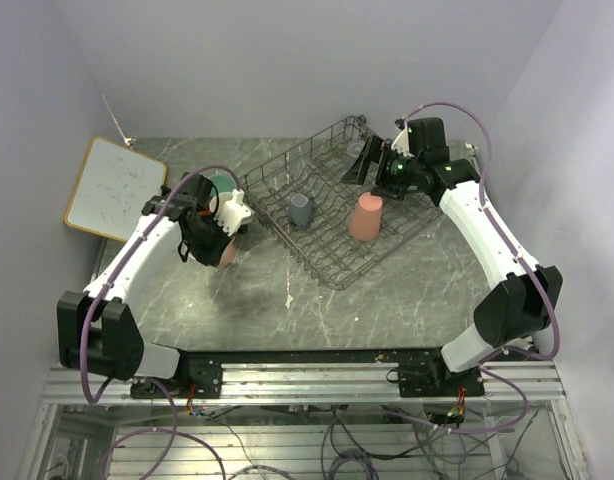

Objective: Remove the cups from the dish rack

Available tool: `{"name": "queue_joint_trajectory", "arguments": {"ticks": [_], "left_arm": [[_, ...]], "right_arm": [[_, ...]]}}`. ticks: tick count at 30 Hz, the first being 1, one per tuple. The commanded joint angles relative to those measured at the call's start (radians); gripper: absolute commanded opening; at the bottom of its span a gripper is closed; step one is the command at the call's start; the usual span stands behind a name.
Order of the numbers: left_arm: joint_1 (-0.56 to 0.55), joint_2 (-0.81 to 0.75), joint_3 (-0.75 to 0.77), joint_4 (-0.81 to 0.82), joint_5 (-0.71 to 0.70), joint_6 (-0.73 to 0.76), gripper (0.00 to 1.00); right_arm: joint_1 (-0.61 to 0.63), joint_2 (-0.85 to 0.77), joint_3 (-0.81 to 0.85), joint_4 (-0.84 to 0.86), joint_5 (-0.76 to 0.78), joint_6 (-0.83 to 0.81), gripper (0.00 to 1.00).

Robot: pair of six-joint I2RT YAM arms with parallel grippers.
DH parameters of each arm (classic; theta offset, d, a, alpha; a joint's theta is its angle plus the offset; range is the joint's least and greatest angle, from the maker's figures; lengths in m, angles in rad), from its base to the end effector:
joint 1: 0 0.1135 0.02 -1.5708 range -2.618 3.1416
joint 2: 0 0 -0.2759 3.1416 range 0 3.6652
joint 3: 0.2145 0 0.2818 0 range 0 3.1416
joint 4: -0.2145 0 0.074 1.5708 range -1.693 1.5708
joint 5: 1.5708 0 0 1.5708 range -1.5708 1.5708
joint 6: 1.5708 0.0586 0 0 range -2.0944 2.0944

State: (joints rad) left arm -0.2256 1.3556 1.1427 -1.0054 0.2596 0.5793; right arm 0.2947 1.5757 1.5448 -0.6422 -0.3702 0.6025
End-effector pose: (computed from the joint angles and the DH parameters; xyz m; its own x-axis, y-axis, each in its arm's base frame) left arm 0.2773 -0.0791 0.2609 -0.5998 0.6805 -0.4208 0.7540 0.6568 -0.0126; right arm 0.3756 0.1362 0.3607 -0.7983 0.3098 -0.5164 -0.1081 0.7699 0.6289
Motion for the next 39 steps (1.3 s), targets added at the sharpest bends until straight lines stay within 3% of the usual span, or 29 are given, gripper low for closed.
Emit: {"name": "queue_joint_trajectory", "arguments": {"ticks": [1, 10, 17, 26, 30, 34, 38, 39], "left_arm": [[-0.028, 0.053, -0.041, 0.154, -0.100, 0.011, 0.07], [-0.001, 0.085, -0.064, 0.150, -0.198, 0.063, 0.07], [0.162, 0.137, -0.056, 0.153, -0.180, 0.154, 0.07], [0.172, 0.238, -0.025, 0.195, -0.201, 0.144, 0.11], [0.179, 0.232, -0.022, 0.203, -0.208, 0.142, 0.28], [0.189, 0.195, -0.006, 0.170, -0.183, 0.154, 0.64], [0.198, 0.143, 0.053, 0.089, -0.115, 0.162, 0.72], [0.198, 0.129, 0.068, 0.063, -0.091, 0.167, 0.79]], "right_arm": [[0.000, 0.003, 0.019, -0.048, 0.108, -0.041, 1.00], [0.000, -0.025, 0.000, -0.076, 0.154, -0.071, 1.00], [0.001, -0.032, -0.023, -0.053, 0.140, -0.063, 1.00], [0.086, 0.019, 0.021, -0.057, 0.263, -0.076, 1.00], [0.173, 0.097, 0.095, -0.090, 0.381, -0.098, 1.00], [0.257, 0.201, 0.185, -0.115, 0.480, -0.130, 1.00], [0.297, 0.329, 0.286, -0.135, 0.507, -0.159, 1.00], [0.306, 0.361, 0.315, -0.141, 0.517, -0.164, 1.00]]}}
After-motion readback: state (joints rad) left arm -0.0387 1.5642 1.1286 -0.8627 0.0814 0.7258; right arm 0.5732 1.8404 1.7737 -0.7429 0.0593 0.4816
